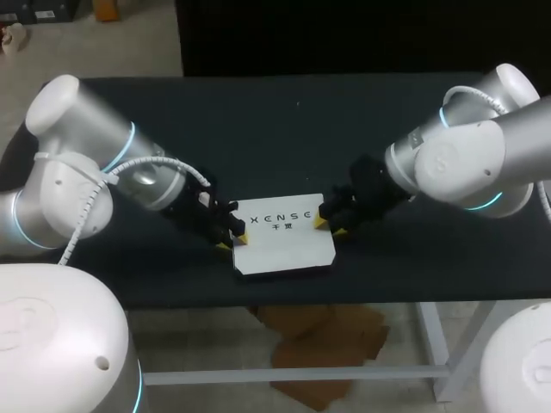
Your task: Assemble the packaging by folding the flat box into shape, placing the metal phone stand inside, and closing the box properly
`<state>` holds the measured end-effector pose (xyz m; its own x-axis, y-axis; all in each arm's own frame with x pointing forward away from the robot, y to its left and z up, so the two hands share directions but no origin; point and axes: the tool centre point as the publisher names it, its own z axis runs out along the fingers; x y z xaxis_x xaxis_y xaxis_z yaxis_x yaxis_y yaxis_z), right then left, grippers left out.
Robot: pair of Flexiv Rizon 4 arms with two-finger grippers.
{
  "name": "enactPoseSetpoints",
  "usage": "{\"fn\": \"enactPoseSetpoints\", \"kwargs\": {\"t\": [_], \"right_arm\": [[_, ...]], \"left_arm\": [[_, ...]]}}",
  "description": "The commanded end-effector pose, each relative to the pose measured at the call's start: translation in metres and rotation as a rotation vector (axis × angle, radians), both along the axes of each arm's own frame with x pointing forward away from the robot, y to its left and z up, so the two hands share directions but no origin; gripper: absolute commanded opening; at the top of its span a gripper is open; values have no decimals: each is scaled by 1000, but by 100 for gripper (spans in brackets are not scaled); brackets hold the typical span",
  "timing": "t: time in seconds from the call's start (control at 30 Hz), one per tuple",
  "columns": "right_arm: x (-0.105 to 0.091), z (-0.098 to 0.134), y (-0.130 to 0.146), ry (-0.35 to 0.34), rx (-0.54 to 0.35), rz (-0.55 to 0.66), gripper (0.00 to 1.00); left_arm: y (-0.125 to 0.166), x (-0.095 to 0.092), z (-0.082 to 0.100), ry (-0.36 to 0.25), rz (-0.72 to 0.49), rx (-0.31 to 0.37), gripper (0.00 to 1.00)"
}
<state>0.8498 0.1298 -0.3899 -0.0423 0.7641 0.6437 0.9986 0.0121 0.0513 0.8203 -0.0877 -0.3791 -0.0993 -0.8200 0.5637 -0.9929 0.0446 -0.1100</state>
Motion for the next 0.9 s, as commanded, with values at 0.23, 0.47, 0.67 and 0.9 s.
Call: {"fn": "enactPoseSetpoints", "kwargs": {"t": [0.23, 0.47, 0.67, 0.9], "right_arm": [[1, -5, 10, 73, 35, 17, 47], [2, 0, 11, 112, 45, 24, 47], [2, 4, 12, 133, 50, 36, 47], [4, 5, 12, 168, 46, 41, 46]], "left_arm": [[-13, 6, -3, 44, -30, -40, 40], [-15, 9, 1, 65, -37, -42, 40], [-14, 10, 5, 83, -46, -44, 40], [-13, 11, 8, 112, -58, -63, 40]]}}
